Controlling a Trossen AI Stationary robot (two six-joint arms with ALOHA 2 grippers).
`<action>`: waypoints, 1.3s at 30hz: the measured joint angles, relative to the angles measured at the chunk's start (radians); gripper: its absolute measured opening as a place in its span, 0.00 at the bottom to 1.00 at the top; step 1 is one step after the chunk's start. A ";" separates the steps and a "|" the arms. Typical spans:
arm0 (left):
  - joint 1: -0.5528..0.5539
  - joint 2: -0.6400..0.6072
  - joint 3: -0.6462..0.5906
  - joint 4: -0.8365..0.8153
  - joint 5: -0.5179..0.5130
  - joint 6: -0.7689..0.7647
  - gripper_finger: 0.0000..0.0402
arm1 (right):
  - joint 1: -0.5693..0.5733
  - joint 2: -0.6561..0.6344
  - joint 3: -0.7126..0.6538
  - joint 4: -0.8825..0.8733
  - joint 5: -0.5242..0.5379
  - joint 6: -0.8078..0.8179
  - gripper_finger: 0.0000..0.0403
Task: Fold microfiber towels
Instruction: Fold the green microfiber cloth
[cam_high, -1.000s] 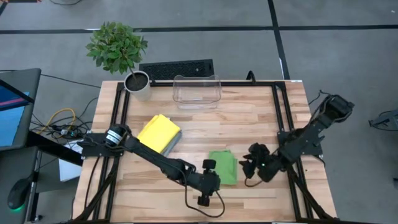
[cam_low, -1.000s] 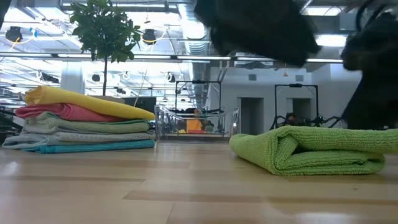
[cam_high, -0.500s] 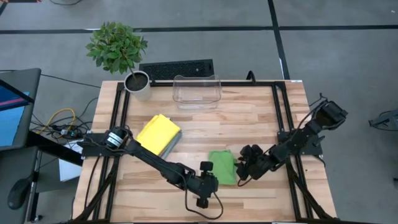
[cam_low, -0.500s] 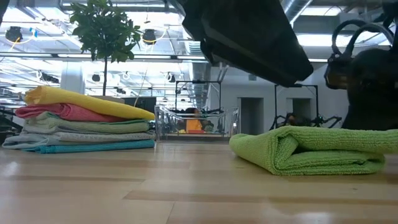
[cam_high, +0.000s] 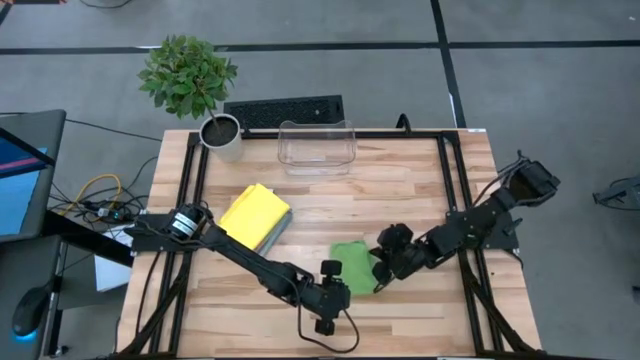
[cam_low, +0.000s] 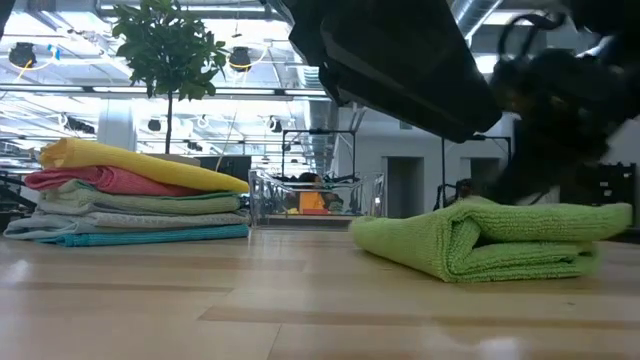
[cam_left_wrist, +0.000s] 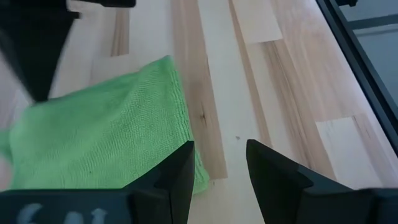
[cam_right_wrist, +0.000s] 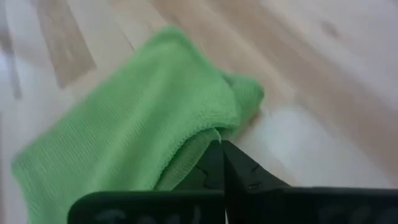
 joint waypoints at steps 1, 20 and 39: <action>0.000 0.000 0.000 -0.002 0.000 -0.004 0.35 | -0.012 0.000 0.015 0.001 0.001 -0.035 0.02; -0.011 0.005 0.000 -0.059 -0.049 -0.046 0.35 | -0.134 0.181 0.053 0.187 -0.121 -0.187 0.10; 0.011 0.008 -0.106 0.044 -0.193 -0.048 0.35 | -0.126 0.117 0.151 0.002 -0.047 -0.299 0.28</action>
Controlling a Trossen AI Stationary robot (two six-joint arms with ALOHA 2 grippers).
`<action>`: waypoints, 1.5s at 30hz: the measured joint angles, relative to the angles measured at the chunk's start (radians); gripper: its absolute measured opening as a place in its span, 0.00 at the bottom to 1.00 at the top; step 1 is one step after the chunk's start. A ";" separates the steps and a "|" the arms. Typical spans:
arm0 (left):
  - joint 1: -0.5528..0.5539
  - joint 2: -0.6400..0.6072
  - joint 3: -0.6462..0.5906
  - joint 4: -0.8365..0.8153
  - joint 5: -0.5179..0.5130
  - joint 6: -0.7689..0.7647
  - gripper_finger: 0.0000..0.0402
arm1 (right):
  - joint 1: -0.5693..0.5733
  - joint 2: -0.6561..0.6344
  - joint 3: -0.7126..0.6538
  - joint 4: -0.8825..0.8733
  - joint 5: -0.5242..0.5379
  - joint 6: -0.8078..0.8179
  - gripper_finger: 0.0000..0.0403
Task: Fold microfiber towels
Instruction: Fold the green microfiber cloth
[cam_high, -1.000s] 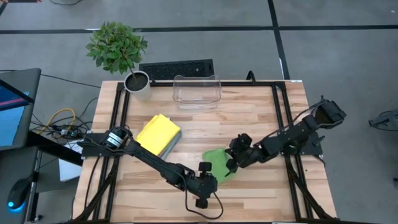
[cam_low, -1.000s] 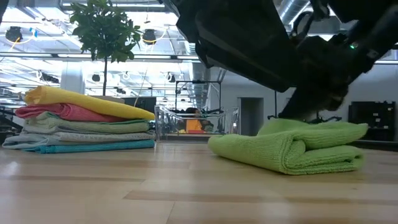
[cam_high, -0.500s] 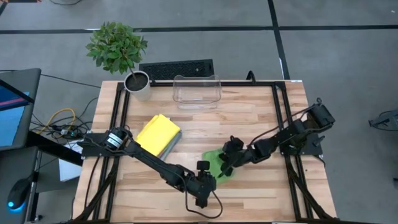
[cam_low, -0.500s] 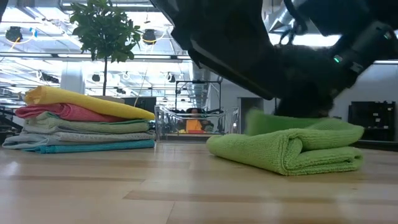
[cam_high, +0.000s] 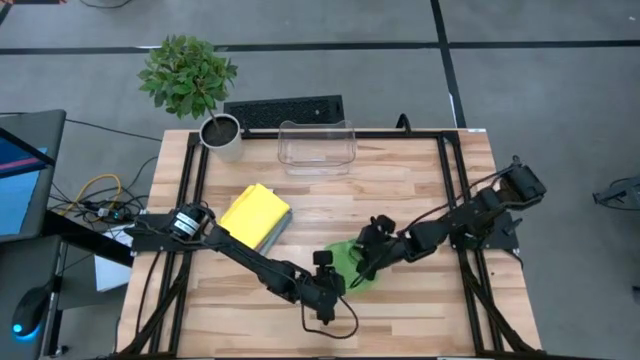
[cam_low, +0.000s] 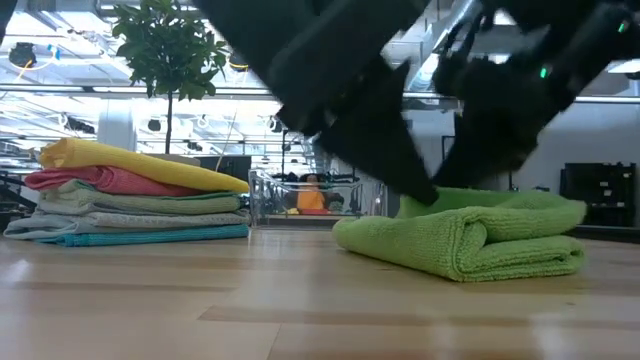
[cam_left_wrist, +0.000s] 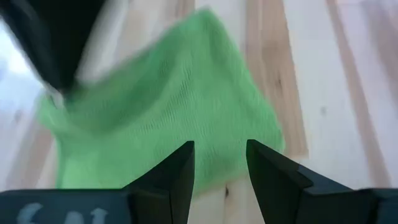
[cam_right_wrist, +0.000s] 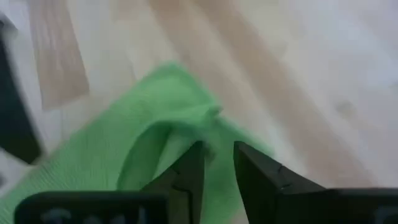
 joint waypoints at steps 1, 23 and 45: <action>-0.001 0.001 -0.008 0.001 -0.001 -0.006 0.35 | 0.008 -0.031 0.000 -0.020 0.029 -0.002 0.28; 0.023 0.093 -0.007 0.109 0.032 -0.008 0.35 | 0.117 0.157 -0.021 0.058 0.131 0.158 0.30; 0.012 0.090 0.152 -0.126 0.005 0.005 0.35 | 0.420 0.340 -0.002 0.459 0.548 0.248 0.30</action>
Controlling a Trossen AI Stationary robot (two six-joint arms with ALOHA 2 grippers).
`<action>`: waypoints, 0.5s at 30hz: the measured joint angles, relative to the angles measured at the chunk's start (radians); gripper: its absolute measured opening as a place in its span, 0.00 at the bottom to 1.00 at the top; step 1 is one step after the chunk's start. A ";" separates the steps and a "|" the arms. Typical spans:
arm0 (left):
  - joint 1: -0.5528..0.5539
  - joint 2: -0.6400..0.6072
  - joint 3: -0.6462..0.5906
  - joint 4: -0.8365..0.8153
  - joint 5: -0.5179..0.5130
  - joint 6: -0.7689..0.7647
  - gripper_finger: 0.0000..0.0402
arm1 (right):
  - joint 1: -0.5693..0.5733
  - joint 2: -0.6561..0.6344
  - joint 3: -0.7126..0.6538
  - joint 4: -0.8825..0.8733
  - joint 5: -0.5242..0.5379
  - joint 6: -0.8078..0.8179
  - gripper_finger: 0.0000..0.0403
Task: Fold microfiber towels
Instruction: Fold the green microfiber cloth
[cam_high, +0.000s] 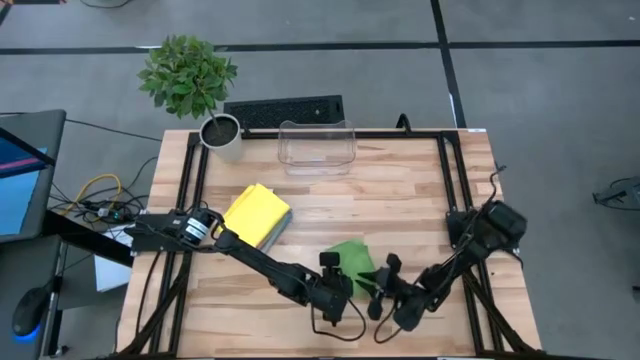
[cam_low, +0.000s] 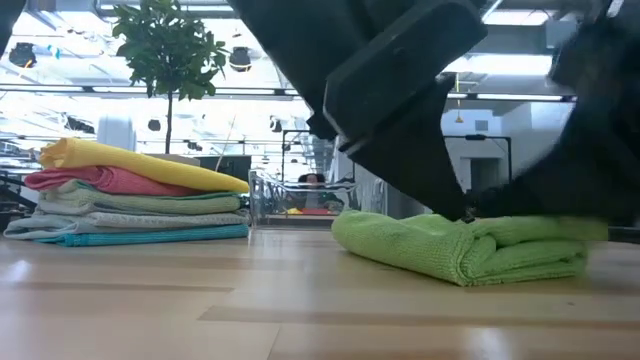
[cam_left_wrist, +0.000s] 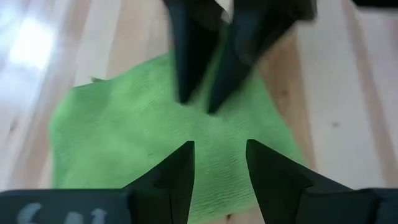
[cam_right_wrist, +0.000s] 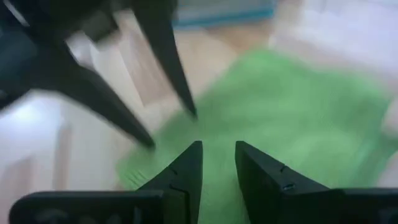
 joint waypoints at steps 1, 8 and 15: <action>0.000 0.000 0.005 -0.013 -0.010 0.000 0.35 | -0.004 0.026 0.004 0.002 -0.028 0.034 0.30; 0.009 0.000 0.002 -0.036 -0.137 0.019 0.35 | 0.003 0.073 0.005 0.012 -0.065 0.120 0.30; 0.059 0.000 -0.097 -0.015 -0.181 -0.075 0.35 | 0.036 -0.062 0.004 0.013 0.031 -0.069 0.29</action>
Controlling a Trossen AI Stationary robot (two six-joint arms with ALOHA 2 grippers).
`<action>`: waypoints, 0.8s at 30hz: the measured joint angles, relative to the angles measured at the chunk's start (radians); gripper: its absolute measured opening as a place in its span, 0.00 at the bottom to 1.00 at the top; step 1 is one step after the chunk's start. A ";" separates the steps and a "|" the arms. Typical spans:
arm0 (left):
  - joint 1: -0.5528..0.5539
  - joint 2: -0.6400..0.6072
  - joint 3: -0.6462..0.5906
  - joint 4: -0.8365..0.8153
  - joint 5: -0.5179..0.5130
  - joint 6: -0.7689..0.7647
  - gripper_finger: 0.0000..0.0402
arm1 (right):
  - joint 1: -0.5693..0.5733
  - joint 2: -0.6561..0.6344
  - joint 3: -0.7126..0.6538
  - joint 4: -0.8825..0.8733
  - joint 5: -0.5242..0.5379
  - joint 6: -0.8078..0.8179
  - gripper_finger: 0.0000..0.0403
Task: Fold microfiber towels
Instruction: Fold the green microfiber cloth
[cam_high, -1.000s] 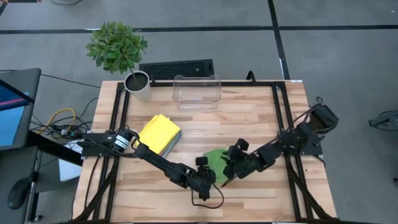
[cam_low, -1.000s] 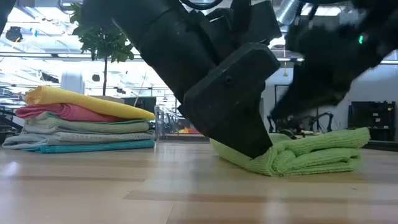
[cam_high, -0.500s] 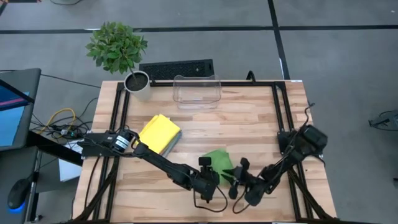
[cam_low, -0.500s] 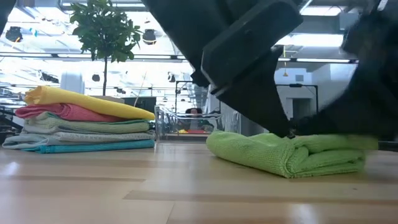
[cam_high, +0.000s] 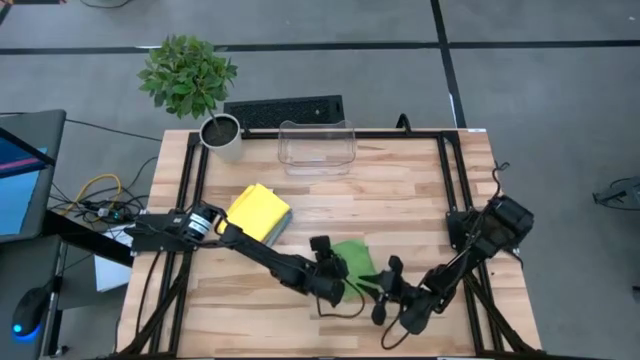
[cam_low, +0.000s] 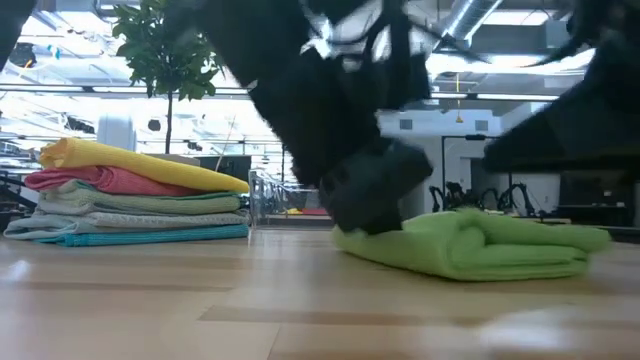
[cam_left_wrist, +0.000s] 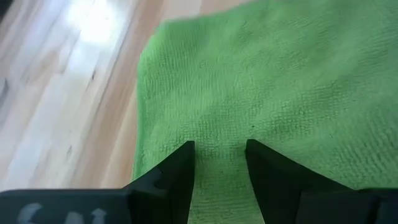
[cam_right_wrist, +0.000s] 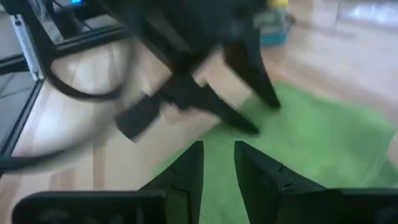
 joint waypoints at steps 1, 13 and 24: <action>0.004 0.000 -0.019 0.017 0.000 -0.018 0.35 | 0.000 -0.006 0.000 0.003 0.009 -0.029 0.28; -0.007 -0.005 -0.060 0.089 -0.010 -0.040 0.35 | -0.067 0.191 0.032 0.202 -0.173 -0.137 0.22; -0.026 -0.035 -0.051 0.041 -0.011 -0.021 0.35 | -0.016 0.089 0.039 0.261 -0.026 -0.329 0.17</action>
